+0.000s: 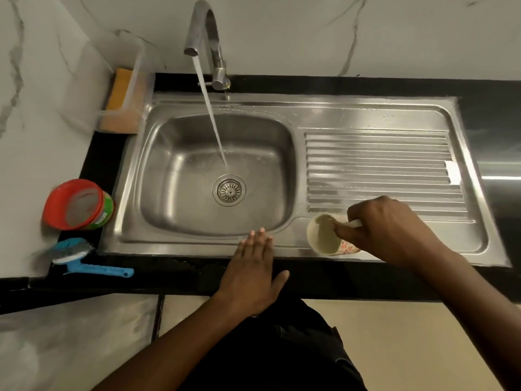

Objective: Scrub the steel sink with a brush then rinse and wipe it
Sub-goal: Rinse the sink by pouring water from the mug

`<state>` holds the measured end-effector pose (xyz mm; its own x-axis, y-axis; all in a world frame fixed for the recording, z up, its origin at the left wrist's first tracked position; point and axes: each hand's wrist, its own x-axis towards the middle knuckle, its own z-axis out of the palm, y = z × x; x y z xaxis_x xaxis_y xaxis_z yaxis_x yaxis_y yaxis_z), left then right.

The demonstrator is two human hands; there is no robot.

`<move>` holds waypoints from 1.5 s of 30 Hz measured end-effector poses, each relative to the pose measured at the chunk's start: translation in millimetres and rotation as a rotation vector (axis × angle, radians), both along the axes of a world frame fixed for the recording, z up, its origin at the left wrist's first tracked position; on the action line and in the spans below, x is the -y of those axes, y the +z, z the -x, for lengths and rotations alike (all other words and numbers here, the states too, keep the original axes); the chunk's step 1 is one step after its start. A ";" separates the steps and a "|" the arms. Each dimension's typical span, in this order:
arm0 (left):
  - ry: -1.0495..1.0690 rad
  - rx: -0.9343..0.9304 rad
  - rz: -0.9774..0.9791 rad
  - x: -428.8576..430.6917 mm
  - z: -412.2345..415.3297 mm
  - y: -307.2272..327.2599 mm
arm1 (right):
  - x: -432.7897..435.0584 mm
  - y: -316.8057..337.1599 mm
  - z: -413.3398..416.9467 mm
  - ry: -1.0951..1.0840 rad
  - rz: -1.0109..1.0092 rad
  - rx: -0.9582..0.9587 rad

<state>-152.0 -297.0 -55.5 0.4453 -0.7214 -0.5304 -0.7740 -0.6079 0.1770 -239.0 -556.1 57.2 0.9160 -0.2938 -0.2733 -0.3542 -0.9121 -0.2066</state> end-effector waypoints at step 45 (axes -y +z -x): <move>-0.170 -0.252 0.170 62.5 -7.1 -9.1 | 41.2 2.9 15.2 -0.137 -0.198 0.111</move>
